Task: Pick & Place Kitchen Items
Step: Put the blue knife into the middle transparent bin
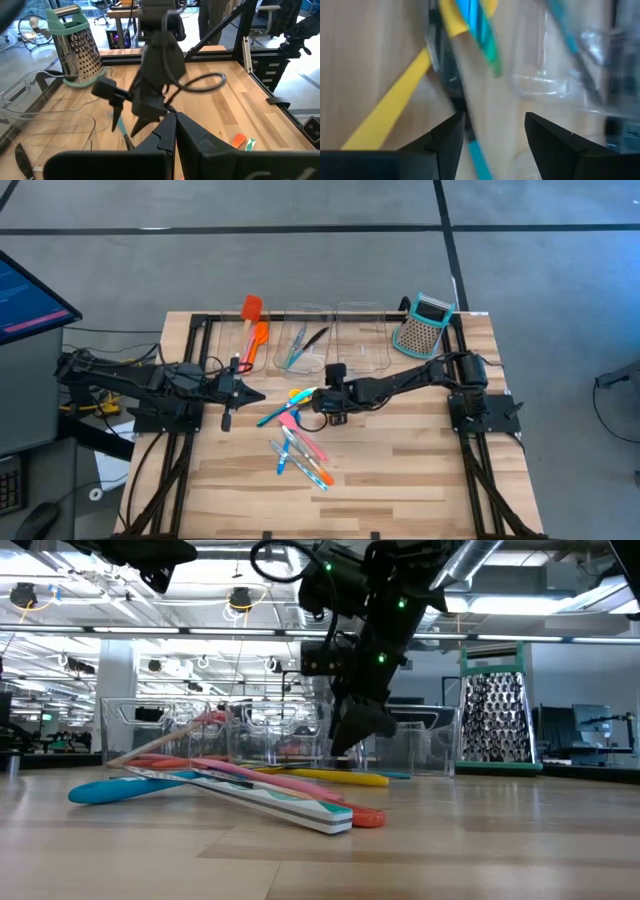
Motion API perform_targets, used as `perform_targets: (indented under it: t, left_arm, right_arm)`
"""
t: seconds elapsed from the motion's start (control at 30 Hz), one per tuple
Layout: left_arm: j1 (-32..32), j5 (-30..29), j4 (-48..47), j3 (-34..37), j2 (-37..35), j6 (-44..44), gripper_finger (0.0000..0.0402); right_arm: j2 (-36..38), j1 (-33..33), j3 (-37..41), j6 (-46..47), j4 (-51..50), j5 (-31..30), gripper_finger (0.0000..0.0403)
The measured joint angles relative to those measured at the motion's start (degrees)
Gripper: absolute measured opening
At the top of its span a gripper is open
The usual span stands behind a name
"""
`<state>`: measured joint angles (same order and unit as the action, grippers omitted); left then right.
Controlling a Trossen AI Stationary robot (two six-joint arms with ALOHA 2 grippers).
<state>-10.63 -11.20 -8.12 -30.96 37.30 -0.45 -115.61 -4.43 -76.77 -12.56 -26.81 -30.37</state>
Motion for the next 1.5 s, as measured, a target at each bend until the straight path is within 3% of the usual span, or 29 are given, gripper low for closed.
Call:
perform_targets:
  t: [0.23, 0.53, 0.93, 1.23, 1.5]
  left_arm:
    - [0.0, 0.0, -0.1, 0.0, 0.0, 0.0, 0.0001]
    - [0.0, 0.0, -1.3, 0.0, -0.1, -0.6, 0.0001]
    - [0.0, -0.1, -2.1, 0.0, -0.1, -1.4, 0.0001]
    - [0.0, -0.2, -2.3, 0.0, -0.1, -1.6, 0.0001]
    - [0.0, -0.1, -2.5, 0.0, -0.1, -1.6, 0.0001]
  right_arm:
    - [-5.0, -0.9, -2.2, 0.5, -5.1, -3.4, 0.0207]
    - [-8.3, 0.0, -6.4, 0.0, -5.6, -2.6, 0.0190]
    - [-8.2, 1.2, -6.5, 0.6, -5.6, 3.8, 0.0106]
    - [-8.1, 1.2, -6.5, 0.1, -5.8, 4.6, 0.0010]
    - [-8.2, 0.3, -6.4, -0.5, -6.1, 4.5, 0.0004]
